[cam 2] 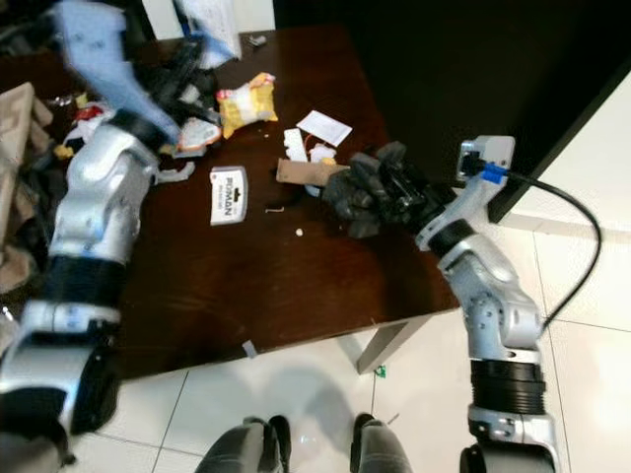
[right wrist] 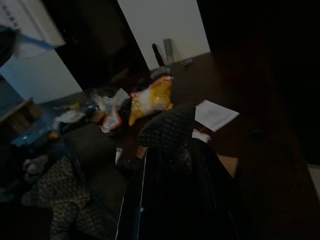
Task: Picking trash to rubbish bin
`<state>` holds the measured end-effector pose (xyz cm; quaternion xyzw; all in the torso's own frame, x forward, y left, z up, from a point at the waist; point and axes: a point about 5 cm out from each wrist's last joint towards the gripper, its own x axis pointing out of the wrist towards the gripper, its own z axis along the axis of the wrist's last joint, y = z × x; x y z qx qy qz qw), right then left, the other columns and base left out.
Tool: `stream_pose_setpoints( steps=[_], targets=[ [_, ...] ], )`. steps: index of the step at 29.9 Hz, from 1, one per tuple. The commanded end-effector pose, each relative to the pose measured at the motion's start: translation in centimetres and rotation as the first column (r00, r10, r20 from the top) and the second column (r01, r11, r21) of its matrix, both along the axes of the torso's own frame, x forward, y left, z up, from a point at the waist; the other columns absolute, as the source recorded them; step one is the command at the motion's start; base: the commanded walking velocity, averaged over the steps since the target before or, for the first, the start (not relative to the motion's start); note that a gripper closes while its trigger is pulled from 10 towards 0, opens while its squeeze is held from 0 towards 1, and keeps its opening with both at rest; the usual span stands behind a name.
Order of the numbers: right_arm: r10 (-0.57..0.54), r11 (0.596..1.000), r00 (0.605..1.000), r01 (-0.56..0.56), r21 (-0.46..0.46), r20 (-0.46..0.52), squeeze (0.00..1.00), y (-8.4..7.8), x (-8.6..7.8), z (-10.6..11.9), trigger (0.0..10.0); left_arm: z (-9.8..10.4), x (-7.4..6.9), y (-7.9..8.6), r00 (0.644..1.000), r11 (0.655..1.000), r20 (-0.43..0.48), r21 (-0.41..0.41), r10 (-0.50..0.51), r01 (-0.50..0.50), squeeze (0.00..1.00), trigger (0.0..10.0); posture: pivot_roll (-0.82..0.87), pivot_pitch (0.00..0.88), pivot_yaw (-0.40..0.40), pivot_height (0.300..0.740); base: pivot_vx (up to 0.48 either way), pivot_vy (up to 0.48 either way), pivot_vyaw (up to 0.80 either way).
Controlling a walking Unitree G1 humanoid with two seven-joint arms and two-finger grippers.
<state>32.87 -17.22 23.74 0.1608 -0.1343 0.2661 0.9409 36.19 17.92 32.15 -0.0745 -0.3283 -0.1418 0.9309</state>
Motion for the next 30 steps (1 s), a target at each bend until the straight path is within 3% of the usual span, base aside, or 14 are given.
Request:
stream_pose_setpoints(
  steps=[1,4,7,9,12,18,20,22,25,26,27,28,29,30],
  targets=[
    [0.02,1.0,1.0,-0.02,-0.006,0.002,0.0,0.4,0.2,-0.3,10.0,-0.6,-0.4,1.0,1.0,0.991,-0.013,-0.132,0.017,-0.019,0.0,10.0,0.05,0.144,0.014,0.74,0.0,0.0,0.0],
    [0.036,0.999,0.999,-0.036,-0.01,0.005,0.0,0.8,0.6,-0.3,10.0,-1.5,-0.5,1.7,0.996,0.923,-0.053,-0.381,-0.071,0.046,0.0,10.0,0.07,0.136,0.006,0.74,0.0,0.0,0.0],
    [0.056,0.998,0.998,-0.056,-0.014,0.014,0.0,1.3,0.9,-0.1,10.0,-3.7,-0.2,3.0,0.97,0.685,-0.066,-0.719,-0.234,0.117,0.0,10.0,0.08,0.128,-0.001,0.74,0.0,0.0,0.0],
    [0.06,0.998,0.998,-0.06,-0.014,0.016,0.0,1.4,1.1,-0.1,10.0,-4.2,-0.2,3.3,0.963,0.633,-0.061,-0.764,-0.262,0.123,0.0,10.0,0.08,0.122,-0.006,0.74,0.0,0.0,0.0],
    [0.068,0.998,0.997,-0.068,-0.017,0.02,0.0,1.6,1.2,-0.2,10.0,-4.8,-0.5,3.3,0.951,0.629,-0.069,-0.764,-0.303,0.145,0.0,10.0,0.08,0.119,-0.008,0.74,0.0,0.0,0.0],
    [0.068,0.998,0.997,-0.067,-0.02,0.027,0.0,1.4,1.4,-0.3,10.0,-4.4,-0.9,2.4,0.93,0.636,-0.056,-0.744,-0.363,0.203,0.0,10.0,0.08,0.114,-0.005,0.74,0.0,0.0,0.0],
    [0.061,0.998,0.998,-0.061,-0.016,0.032,0.0,1.3,1.4,-0.3,10.0,-4.1,-1.0,1.9,0.926,0.686,-0.079,-0.696,-0.369,0.214,0.0,10.0,0.07,0.114,0.002,0.74,0.0,0.0,0.0],
    [0.056,0.998,0.998,-0.057,0.005,0.031,0.0,1.3,1.4,-0.3,10.0,-3.8,-1.2,0.6,0.935,0.836,-0.146,-0.508,-0.322,0.208,0.0,10.0,0.07,0.114,0.002,0.74,0.0,0.0,0.0],
    [0.056,0.998,0.998,-0.056,0.016,0.03,0.0,1.4,1.4,-0.4,10.0,-3.8,-1.3,0.1,0.942,0.89,-0.17,-0.41,-0.289,0.199,0.0,10.0,0.07,0.114,0.002,0.74,0.0,0.0,0.0],
    [0.05,0.997,0.999,-0.051,0.052,0.023,0.0,1.4,1.5,-0.5,10.0,-3.8,-1.4,-1.1,0.959,0.972,-0.207,-0.174,-0.193,0.158,0.0,10.0,0.06,0.109,0.009,0.74,0.0,0.0,0.0],
    [0.05,0.997,0.999,-0.051,0.052,0.023,0.0,1.4,1.5,-0.5,10.0,-3.8,-1.4,-1.1,0.959,0.972,-0.207,-0.174,-0.193,0.158,0.0,10.0,0.06,0.109,0.009,0.74,0.0,0.0,0.0],
    [0.043,0.995,0.999,-0.044,0.088,0.014,0.0,1.5,1.6,-0.7,10.0,-4.1,-1.5,-2.1,0.969,0.992,-0.216,0.006,-0.119,0.123,0.0,10.0,0.06,0.105,0.009,0.74,0.0,0.0,0.0],
    [0.043,0.995,0.999,-0.044,0.088,0.014,0.0,1.5,1.6,-0.7,10.0,-4.1,-1.5,-2.1,0.969,0.992,-0.216,0.006,-0.119,0.123,0.0,10.0,0.06,0.105,0.009,0.74,0.0,0.0,0.0],
    [0.02,0.987,1.0,-0.019,0.158,-0.009,0.0,1.6,1.9,-1.1,10.0,-4.6,-1.7,-3.2,0.974,0.982,-0.216,0.162,-0.063,0.1,0.0,10.0,0.06,0.102,0.014,0.74,0.0,0.0,0.0]
  ],
)
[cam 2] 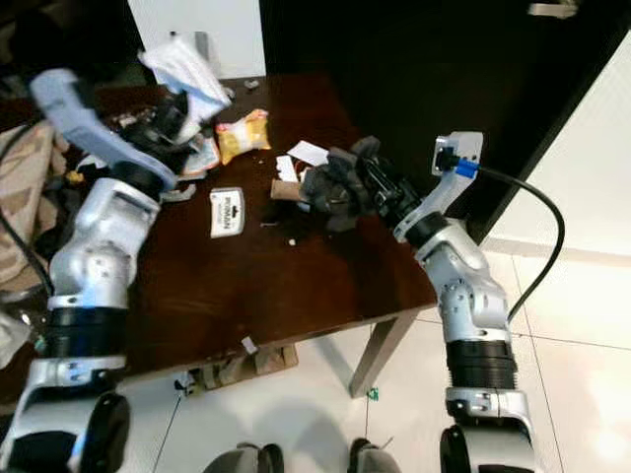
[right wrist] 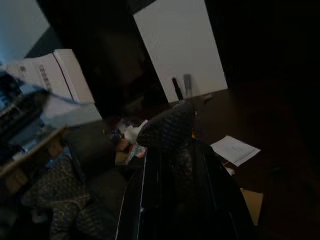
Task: Picking trash to rubbish bin
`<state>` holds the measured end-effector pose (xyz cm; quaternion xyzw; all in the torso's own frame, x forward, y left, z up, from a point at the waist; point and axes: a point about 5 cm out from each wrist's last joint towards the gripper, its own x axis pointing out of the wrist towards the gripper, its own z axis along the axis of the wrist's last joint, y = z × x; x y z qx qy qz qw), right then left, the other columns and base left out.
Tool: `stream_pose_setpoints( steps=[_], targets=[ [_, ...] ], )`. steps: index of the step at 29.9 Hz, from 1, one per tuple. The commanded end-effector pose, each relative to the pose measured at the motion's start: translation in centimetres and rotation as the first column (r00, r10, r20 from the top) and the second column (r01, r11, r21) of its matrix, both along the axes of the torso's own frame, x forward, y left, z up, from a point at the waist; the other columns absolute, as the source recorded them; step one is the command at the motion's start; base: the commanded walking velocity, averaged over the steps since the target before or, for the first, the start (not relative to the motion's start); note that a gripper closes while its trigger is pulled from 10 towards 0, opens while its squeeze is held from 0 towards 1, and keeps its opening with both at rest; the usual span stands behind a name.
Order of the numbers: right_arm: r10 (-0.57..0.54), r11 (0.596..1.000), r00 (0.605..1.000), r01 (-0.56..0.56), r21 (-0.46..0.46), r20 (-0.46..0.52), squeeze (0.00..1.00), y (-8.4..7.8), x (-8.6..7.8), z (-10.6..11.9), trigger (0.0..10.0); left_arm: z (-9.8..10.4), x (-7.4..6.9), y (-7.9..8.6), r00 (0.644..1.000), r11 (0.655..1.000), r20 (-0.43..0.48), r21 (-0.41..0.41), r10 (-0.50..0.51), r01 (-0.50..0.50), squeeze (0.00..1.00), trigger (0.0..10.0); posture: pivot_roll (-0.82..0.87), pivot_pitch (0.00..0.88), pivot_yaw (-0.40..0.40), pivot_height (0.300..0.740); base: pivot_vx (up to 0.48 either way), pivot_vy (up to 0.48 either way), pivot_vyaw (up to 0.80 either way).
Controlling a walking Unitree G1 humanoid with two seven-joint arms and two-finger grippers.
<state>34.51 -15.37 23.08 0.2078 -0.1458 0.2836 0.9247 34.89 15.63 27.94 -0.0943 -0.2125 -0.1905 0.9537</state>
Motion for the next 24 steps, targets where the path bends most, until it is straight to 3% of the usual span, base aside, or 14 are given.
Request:
stream_pose_setpoints(
  steps=[1,3,4,6,7,10,11,12,15,17,24],
  targets=[
    [-0.029,0.998,0.999,0.031,0.062,-0.022,0.0,-0.2,0.2,-0.4,10.0,-0.4,-0.4,-0.9,1.0,0.99,0.027,0.142,0.014,-0.017,0.0,10.0,0.06,0.102,0.014,0.74,0.0,0.0,0.0],
    [-0.094,0.983,0.993,0.104,0.149,-0.072,0.0,-0.6,0.8,-1.0,10.0,-1.3,-0.7,-1.8,1.0,0.987,0.001,0.159,0.007,-0.007,0.0,10.0,0.07,0.097,0.018,0.74,0.0,0.0,0.0],
    [-0.094,0.983,0.993,0.104,0.149,-0.072,0.0,-0.6,0.8,-1.0,10.0,-1.3,-0.7,-1.8,1.0,0.987,0.001,0.159,0.007,-0.007,0.0,10.0,0.07,0.097,0.018,0.74,0.0,0.0,0.0],
    [-0.144,0.939,0.978,0.182,0.291,-0.148,0.0,-1.4,1.5,-1.4,10.0,-3.3,-1.3,-3.2,0.999,0.977,-0.044,0.211,-0.002,0.011,0.0,10.0,0.07,0.095,0.019,0.74,0.0,0.0,0.0],
    [-0.144,0.939,0.978,0.182,0.291,-0.148,0.0,-1.4,1.5,-1.4,10.0,-3.3,-1.3,-3.2,0.999,0.977,-0.044,0.211,-0.002,0.011,0.0,10.0,0.07,0.095,0.019,0.74,0.0,0.0,0.0],
    [-0.135,0.827,0.956,0.254,0.502,-0.261,0.0,-2.3,2.0,-2.1,10.0,-5.5,-1.9,-4.5,0.996,0.964,-0.085,0.265,-0.007,0.029,0.0,10.0,0.06,0.091,0.024,0.74,0.0,0.0,0.0],
    [-0.135,0.827,0.956,0.254,0.502,-0.261,0.0,-2.3,2.0,-2.1,10.0,-5.5,-1.9,-4.5,0.996,0.964,-0.085,0.265,-0.007,0.029,0.0,10.0,0.06,0.091,0.024,0.74,0.0,0.0,0.0],
    [-0.139,0.794,0.942,0.29,0.534,-0.306,0.0,-2.6,2.2,-2.7,10.0,-6.0,-2.1,-4.9,0.996,0.96,-0.093,0.276,-0.012,0.038,0.0,10.0,0.06,0.091,0.024,0.74,0.0,0.0,0.0],
    [-0.152,0.781,0.926,0.327,0.532,-0.347,0.0,-2.7,2.3,-3.5,10.0,-6.3,-2.3,-5.1,0.995,0.958,-0.099,0.283,-0.017,0.045,0.0,10.0,0.07,0.089,0.024,0.74,0.0,0.0,0.0],
    [-0.172,0.78,0.906,0.365,0.509,-0.387,0.0,-2.7,2.4,-4.6,10.0,-6.8,-2.5,-5.4,0.993,0.952,-0.113,0.3,-0.026,0.059,0.0,10.0,0.07,0.091,0.028,0.74,0.0,0.0,0.0],
    [-0.208,0.811,0.9,0.377,0.447,-0.382,0.0,-2.6,2.4,-4.9,10.0,-7.5,-2.7,-5.7,0.989,0.936,-0.144,0.342,-0.04,0.087,0.0,10.0,0.07,0.093,0.036,0.74,0.0,0.0,0.0]
  ],
)
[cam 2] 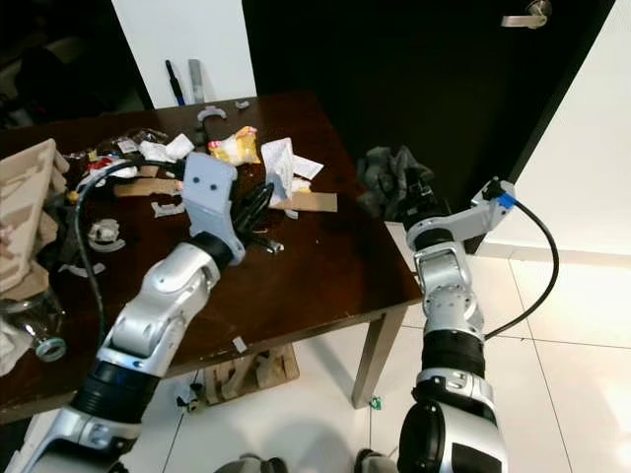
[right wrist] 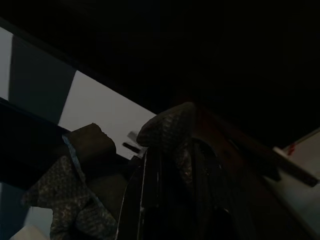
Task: Picking trash to rubbish bin
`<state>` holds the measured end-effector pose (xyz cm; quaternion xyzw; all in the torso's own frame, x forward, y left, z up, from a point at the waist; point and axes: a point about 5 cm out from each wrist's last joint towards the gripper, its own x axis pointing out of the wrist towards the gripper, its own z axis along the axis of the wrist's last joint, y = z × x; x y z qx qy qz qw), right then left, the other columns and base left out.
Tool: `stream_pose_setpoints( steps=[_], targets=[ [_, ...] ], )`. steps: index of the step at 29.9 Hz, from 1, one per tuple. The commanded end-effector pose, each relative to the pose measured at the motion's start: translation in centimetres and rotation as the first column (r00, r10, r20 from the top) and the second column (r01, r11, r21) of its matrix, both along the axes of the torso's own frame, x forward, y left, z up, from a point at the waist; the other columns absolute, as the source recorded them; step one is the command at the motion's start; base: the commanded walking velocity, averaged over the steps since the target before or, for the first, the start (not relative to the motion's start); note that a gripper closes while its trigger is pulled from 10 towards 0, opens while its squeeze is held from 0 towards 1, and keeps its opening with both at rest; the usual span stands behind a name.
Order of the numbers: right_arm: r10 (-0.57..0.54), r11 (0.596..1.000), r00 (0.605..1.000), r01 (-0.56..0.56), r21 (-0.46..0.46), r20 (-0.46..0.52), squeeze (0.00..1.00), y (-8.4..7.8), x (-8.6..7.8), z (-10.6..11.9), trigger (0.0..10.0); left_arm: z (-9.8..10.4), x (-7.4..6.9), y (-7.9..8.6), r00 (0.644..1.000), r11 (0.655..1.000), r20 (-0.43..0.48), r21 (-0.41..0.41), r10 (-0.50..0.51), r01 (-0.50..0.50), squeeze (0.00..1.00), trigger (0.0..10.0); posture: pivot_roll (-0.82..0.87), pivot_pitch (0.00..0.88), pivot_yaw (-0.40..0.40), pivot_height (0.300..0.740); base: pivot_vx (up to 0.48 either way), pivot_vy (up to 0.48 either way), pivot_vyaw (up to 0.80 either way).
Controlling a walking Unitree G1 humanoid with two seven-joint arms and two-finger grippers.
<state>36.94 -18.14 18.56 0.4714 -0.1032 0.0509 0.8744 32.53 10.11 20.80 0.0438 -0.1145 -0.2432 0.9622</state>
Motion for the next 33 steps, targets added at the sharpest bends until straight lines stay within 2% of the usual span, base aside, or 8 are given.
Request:
stream_pose_setpoints(
  steps=[1,3,8,9,16,33],
  targets=[
    [0.003,0.995,1.0,-0.005,-0.095,-0.021,0.0,0.3,0.0,-0.6,10.0,-0.5,-0.4,-0.3,1.0,0.999,-0.009,0.043,-0.013,0.013,0.0,10.0,0.07,0.093,0.036,0.74,-0.266,0.0,0.0],
    [0.004,0.98,0.999,-0.012,-0.198,-0.04,0.0,0.7,-0.1,-1.2,10.0,-1.0,-0.5,-0.4,1.0,0.998,-0.016,0.055,-0.017,0.018,0.0,10.0,0.07,0.095,0.037,0.74,-0.266,0.0,0.0],
    [0.004,0.972,0.999,-0.015,-0.236,-0.047,0.0,0.8,-0.1,-1.5,10.0,-1.5,-0.6,-0.6,0.999,0.998,-0.03,0.065,-0.019,0.021,0.0,10.0,0.07,0.097,0.037,0.74,-0.27,0.0,0.0],
    [0.011,0.962,0.999,-0.023,-0.271,-0.045,0.0,1.0,-0.1,-1.6,10.0,-1.7,-0.7,-0.8,0.999,0.998,-0.034,0.066,-0.023,0.025,0.0,10.0,0.07,0.095,0.036,0.74,-0.27,0.0,0.0],
    [0.033,0.948,0.999,-0.041,-0.317,-0.029,0.0,1.6,0.0,-1.4,10.0,-2.0,-0.8,-1.4,0.998,0.996,-0.039,0.074,-0.042,0.045,0.0,10.0,0.06,0.093,0.029,0.74,-0.275,0.0,0.0],
    [0.032,0.935,0.999,-0.041,-0.352,-0.031,0.0,1.7,-0.2,-1.7,10.0,-2.2,-0.9,-2.0,0.997,0.994,-0.044,0.078,-0.068,0.071,0.0,10.0,0.04,0.098,0.03,0.74,-0.287,0.0,0.0]
  ],
)
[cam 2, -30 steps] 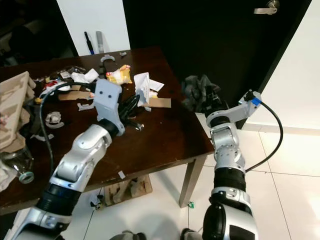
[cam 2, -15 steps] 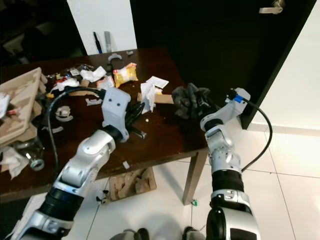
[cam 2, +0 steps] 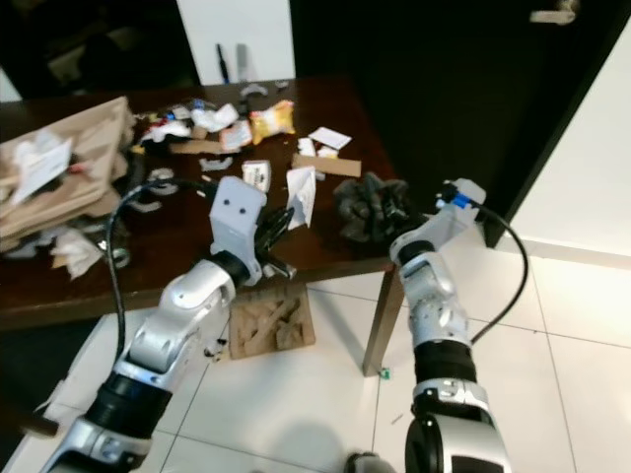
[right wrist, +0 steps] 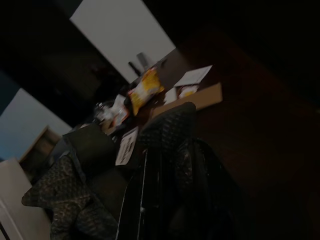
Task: Picking trash to rubbish bin
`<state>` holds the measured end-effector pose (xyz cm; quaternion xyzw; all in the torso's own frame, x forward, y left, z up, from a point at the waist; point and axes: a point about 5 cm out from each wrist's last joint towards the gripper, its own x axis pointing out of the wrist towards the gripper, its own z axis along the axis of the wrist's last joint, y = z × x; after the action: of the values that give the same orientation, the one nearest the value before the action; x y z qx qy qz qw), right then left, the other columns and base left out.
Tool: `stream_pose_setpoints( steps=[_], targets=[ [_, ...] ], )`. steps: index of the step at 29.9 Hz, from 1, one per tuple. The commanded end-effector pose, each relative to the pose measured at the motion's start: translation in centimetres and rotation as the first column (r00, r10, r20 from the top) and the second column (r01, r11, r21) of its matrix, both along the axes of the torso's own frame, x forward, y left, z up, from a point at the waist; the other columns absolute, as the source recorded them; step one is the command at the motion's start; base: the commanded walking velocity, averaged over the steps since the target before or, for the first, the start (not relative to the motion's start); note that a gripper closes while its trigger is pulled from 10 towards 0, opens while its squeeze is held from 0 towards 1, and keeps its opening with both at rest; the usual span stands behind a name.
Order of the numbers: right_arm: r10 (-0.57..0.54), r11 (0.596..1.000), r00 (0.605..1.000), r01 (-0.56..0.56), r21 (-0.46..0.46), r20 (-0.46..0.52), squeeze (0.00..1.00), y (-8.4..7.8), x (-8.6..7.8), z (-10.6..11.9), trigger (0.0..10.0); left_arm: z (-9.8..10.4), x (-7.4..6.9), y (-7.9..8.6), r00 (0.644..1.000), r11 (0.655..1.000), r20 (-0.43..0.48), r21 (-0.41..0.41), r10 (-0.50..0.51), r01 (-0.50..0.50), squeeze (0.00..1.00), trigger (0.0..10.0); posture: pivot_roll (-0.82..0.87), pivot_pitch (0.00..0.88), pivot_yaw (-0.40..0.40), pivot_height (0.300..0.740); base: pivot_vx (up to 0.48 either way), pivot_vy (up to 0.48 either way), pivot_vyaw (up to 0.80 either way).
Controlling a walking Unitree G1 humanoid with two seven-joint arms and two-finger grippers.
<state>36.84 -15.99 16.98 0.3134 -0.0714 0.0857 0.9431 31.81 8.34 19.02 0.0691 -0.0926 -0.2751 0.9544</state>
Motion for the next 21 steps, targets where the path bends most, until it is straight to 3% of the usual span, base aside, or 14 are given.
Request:
stream_pose_setpoints(
  steps=[1,4,21],
  targets=[
    [-0.018,1.0,1.0,0.018,-0.01,-0.006,0.0,-0.49,-0.14,-0.14,10.0,-0.52,-0.24,-0.28,1.0,1.0,-0.012,0.015,-0.014,0.014,0.0,10.0,0.04,0.102,0.031,0.74,-0.292,0.0,0.0],
    [-0.019,1.0,1.0,0.019,-0.012,-0.009,0.0,-0.55,-0.14,-0.16,10.0,-0.55,-0.24,-0.32,1.0,1.0,-0.013,0.015,-0.014,0.015,0.0,10.0,0.04,0.102,0.031,0.74,-0.29,0.0,0.0],
    [-0.034,0.999,0.999,0.033,-0.041,-0.022,0.0,-0.9,0.16,0.18,10.0,-0.16,0.02,-0.76,1.0,1.0,-0.003,0.009,-0.027,0.027,0.0,10.0,0.04,0.097,0.033,0.74,-0.287,0.0,-0.8]
  ],
)
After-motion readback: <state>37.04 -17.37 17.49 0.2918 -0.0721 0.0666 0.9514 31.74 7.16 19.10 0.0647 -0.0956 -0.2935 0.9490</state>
